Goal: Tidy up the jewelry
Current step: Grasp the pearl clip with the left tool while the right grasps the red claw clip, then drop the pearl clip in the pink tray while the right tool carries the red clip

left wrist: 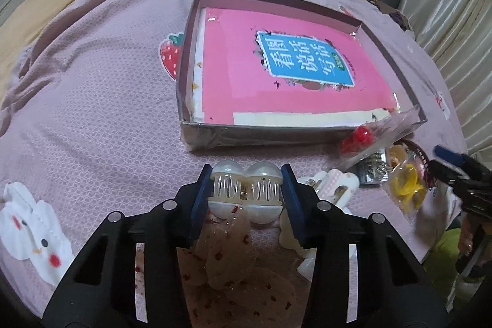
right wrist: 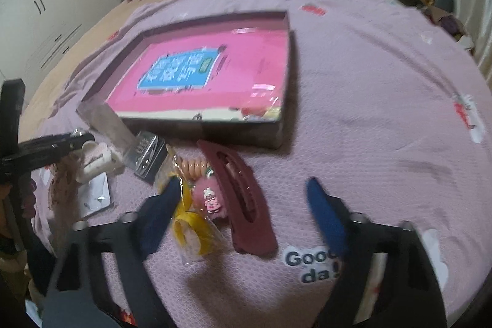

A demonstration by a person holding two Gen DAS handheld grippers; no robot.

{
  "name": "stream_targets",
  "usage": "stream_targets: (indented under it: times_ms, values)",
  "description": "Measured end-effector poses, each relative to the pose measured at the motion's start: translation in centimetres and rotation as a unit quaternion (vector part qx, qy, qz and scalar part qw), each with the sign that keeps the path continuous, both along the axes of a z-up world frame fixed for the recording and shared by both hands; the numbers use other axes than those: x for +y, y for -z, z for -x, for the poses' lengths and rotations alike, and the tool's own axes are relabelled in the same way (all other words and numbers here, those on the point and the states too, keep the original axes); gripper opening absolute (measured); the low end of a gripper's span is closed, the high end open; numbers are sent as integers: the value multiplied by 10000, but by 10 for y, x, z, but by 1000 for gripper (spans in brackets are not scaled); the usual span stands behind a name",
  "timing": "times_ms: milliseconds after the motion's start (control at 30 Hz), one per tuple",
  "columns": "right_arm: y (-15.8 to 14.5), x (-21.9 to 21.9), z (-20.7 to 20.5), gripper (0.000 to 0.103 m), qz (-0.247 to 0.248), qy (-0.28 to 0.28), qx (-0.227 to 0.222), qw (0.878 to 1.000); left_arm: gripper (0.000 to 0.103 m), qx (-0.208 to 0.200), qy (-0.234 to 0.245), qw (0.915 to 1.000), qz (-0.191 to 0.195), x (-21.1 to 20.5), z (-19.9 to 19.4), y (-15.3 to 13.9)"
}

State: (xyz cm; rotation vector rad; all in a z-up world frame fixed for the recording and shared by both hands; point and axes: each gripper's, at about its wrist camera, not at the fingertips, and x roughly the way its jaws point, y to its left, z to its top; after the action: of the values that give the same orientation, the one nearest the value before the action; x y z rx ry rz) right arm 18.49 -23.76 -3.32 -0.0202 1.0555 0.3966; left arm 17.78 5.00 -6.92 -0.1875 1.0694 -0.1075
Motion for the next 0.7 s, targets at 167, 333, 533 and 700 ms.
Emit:
stream_targets:
  times_ms: [167,333,533,700]
  values:
    - [17,-6,-10,40,-645,-65,504,9966,36,-114,-8,9999,49,1,4,-14]
    - [13,-22,1,31,-946,-39,412,9946,36,-285,-16,9996,7,-2,7,-30]
    - [4,-57,19,30,-1090,356,181,9932,36,-467,-2,9989,-12,-14,5,-48]
    - [-16,-84,35,30,-1056,625,-246,9921,36,-579,67,9983,16,-29,3,-59]
